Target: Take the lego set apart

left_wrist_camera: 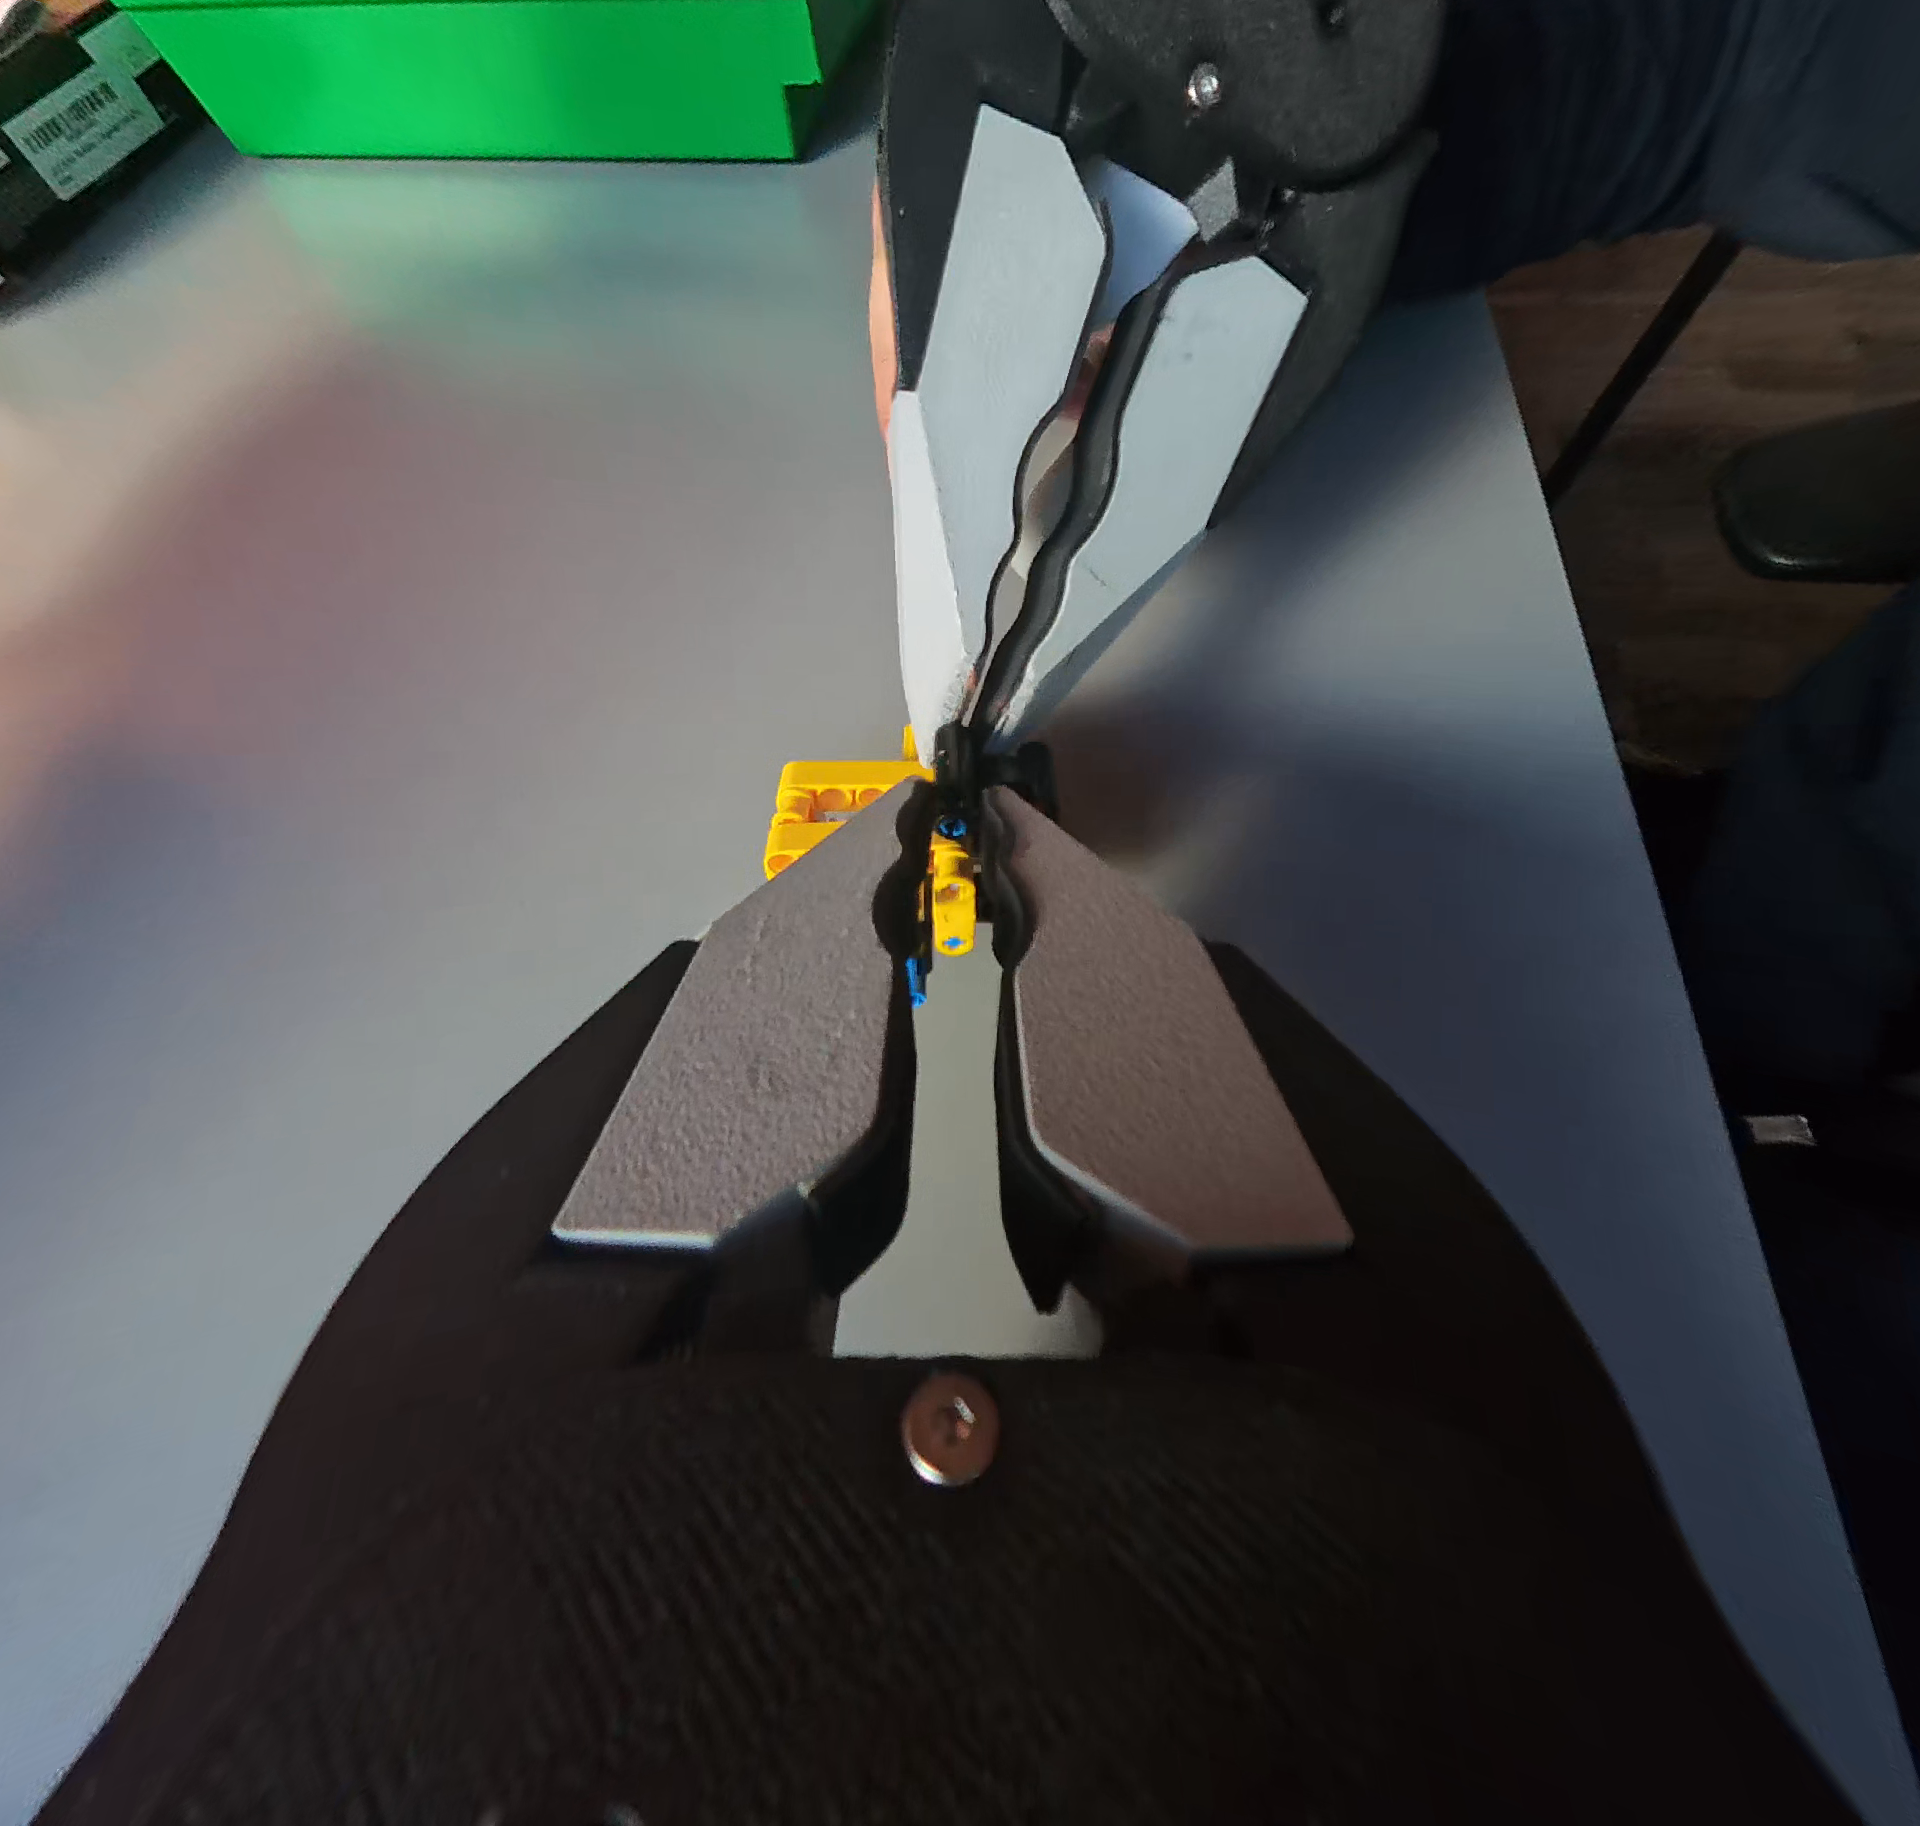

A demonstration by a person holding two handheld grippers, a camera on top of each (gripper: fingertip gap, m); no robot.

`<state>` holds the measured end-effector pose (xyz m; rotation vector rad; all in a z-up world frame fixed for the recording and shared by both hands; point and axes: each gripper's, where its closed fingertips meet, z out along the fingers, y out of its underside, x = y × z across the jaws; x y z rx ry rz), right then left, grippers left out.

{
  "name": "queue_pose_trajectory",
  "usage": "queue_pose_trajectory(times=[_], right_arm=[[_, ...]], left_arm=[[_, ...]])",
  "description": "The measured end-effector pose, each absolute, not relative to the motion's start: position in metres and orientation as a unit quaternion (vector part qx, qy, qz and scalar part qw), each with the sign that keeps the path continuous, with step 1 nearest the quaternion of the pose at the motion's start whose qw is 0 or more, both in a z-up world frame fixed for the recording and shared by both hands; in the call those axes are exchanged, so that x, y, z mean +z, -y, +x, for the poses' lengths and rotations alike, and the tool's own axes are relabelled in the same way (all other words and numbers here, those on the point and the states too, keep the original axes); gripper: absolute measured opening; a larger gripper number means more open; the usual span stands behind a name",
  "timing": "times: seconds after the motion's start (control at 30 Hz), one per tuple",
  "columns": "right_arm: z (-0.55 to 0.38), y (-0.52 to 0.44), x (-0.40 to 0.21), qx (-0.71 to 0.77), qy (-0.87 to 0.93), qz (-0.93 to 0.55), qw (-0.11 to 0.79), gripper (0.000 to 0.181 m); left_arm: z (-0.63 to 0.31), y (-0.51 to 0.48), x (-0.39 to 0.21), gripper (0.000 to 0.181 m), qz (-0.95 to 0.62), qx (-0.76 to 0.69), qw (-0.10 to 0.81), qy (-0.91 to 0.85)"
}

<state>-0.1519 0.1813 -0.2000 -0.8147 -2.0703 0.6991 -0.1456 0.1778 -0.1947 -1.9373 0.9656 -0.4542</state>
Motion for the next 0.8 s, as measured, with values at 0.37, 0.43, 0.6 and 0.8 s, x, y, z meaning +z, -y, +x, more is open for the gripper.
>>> queue_pose_trajectory(times=[0.37, 0.43, 0.6, 0.8], right_arm=[[-0.152, -0.184, -0.204, 0.245, 0.826, -0.326, 0.39, 0.001], [-0.15, -0.182, -0.205, 0.242, 0.829, -0.32, 0.391, 0.001], [-0.15, -0.183, -0.209, 0.237, 0.833, -0.324, 0.381, 0.001], [-0.15, -0.187, -0.201, 0.232, 0.829, -0.324, 0.393, 0.001]], left_arm=[[-0.147, -0.18, -0.197, 0.009, -0.789, -0.171, 0.444, -0.39], [-0.144, -0.178, -0.199, 0.006, -0.787, -0.186, 0.436, -0.395], [-0.142, -0.179, -0.201, 0.006, -0.785, -0.186, 0.431, -0.404], [-0.147, -0.179, -0.189, 0.005, -0.773, -0.149, 0.453, -0.419]])
